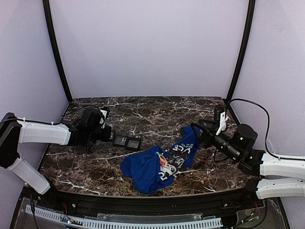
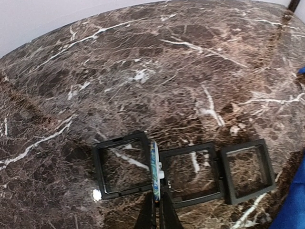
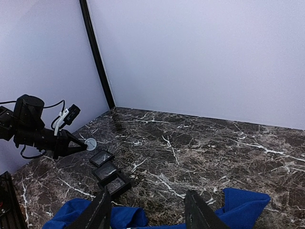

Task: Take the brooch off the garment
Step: Place the brooch in the brooch box.

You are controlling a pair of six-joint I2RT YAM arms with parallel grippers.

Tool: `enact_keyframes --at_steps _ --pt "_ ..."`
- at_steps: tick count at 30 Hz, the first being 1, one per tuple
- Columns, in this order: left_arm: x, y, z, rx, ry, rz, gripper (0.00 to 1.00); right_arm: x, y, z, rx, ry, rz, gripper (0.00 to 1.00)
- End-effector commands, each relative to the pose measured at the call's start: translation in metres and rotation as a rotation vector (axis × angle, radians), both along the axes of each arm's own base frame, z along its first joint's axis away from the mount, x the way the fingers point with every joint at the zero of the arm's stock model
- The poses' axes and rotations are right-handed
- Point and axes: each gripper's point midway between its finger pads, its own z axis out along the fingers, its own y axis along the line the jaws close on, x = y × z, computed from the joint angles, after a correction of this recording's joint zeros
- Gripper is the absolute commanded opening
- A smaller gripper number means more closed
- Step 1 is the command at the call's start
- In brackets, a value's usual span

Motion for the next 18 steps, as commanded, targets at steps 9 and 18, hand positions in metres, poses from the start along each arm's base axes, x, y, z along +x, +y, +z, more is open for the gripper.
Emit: enact_keyframes --at_steps 9,18 --pt "0.019 0.032 -0.03 0.08 0.106 0.12 0.01 -0.001 -0.013 -0.007 -0.018 -0.002 -0.041 0.53" --pt "0.032 0.033 -0.041 0.111 0.134 0.132 0.01 -0.003 -0.016 -0.007 -0.015 -0.004 -0.046 0.53"
